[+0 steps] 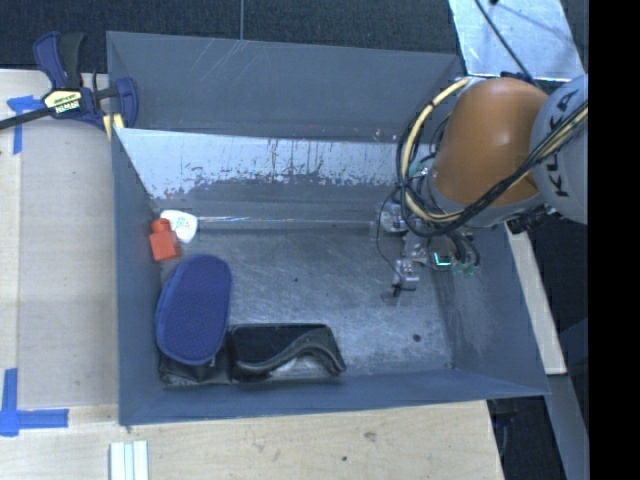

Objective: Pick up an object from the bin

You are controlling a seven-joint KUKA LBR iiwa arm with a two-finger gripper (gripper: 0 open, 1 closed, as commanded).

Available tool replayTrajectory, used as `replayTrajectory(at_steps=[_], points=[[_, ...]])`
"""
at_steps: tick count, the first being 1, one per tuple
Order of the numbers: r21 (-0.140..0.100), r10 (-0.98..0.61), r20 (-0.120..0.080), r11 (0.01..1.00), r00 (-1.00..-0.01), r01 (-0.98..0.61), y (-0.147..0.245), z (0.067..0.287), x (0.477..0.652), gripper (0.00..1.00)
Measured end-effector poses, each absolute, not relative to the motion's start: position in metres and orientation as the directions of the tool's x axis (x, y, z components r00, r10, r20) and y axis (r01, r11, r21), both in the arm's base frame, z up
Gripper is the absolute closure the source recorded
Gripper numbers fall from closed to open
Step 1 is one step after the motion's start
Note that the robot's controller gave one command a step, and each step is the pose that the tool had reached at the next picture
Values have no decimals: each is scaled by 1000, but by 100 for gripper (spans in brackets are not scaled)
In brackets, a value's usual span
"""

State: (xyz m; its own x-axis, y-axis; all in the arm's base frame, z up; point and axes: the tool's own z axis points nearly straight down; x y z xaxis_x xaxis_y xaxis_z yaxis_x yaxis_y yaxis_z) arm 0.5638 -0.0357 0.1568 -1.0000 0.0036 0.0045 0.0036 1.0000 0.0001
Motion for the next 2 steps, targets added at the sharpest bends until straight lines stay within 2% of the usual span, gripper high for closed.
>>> replayTrajectory(at_steps=[1, 2], points=[[-3, 205, -6, 979, -979, 205, -159, 134, 602, 0], [0, 227, 8, 974, -974, 227, -143, 67, 625, 0]])
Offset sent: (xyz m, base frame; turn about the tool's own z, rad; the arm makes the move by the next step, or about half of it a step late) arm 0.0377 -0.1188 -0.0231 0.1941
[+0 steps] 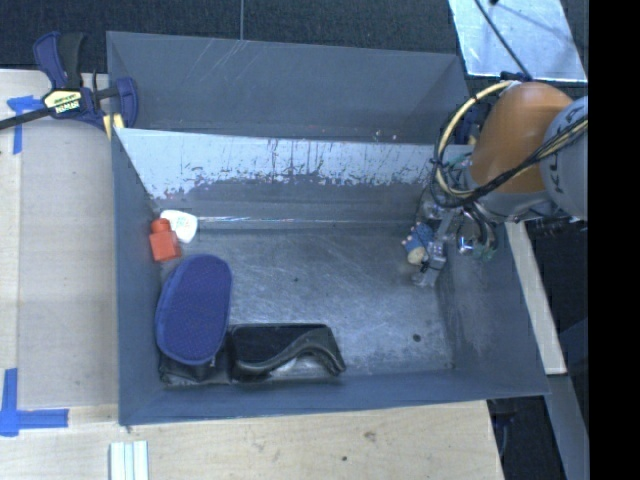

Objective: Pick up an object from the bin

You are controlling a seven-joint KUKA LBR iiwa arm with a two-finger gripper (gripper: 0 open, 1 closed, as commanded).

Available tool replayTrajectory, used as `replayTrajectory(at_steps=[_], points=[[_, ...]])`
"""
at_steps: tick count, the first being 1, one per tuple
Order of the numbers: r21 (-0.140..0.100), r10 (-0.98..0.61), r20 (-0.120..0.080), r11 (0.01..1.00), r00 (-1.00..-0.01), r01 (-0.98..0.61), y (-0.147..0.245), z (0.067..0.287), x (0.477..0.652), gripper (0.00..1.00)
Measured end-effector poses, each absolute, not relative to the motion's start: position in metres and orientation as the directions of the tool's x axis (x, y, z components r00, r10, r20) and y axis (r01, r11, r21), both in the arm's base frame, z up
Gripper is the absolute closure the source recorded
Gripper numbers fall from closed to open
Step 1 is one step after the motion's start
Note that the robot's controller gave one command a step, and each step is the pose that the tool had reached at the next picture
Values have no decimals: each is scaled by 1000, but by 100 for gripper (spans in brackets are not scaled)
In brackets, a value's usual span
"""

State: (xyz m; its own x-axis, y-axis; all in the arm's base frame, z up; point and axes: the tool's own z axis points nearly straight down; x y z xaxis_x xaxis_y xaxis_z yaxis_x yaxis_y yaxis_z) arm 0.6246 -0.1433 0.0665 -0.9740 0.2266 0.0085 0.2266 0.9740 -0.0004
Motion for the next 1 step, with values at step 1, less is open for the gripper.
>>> replayTrajectory(at_steps=[1], points=[[0, 227, -6, 974, -974, 227, -144, 72, 628, 100]])
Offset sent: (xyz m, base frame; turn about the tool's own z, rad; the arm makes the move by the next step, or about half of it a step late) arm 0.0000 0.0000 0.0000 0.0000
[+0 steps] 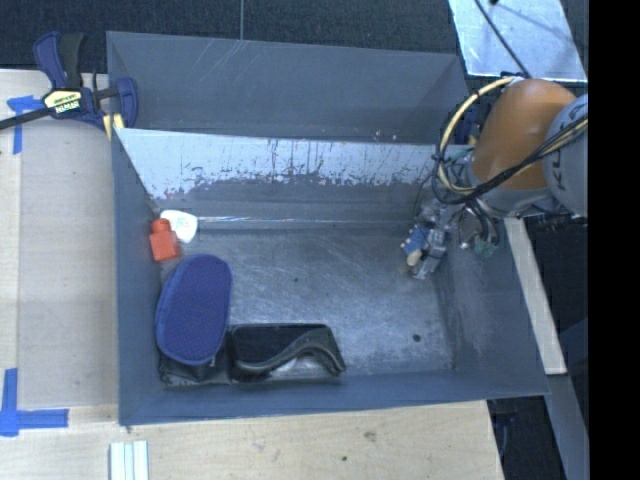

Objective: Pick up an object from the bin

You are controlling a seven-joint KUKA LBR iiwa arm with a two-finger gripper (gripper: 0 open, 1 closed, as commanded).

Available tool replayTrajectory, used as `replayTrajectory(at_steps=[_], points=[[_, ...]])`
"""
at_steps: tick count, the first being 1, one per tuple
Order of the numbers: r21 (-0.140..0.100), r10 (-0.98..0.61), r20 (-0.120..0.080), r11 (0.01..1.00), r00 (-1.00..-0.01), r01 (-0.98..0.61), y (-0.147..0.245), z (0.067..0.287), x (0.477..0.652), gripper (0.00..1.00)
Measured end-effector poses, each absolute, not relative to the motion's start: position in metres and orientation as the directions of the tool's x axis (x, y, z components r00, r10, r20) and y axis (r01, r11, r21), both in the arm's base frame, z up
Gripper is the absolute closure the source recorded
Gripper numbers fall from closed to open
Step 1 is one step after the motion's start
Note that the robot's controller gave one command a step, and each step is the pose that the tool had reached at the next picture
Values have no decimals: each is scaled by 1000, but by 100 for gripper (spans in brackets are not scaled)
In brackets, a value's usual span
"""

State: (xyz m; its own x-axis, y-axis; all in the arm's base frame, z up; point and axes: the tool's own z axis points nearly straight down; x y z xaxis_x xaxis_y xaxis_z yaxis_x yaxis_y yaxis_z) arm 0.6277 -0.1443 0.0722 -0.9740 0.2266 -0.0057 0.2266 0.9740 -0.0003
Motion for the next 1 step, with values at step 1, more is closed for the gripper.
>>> replayTrajectory(at_steps=[1], points=[[-2, 167, -13, 986, -986, 167, -152, 276, 586, 100]])
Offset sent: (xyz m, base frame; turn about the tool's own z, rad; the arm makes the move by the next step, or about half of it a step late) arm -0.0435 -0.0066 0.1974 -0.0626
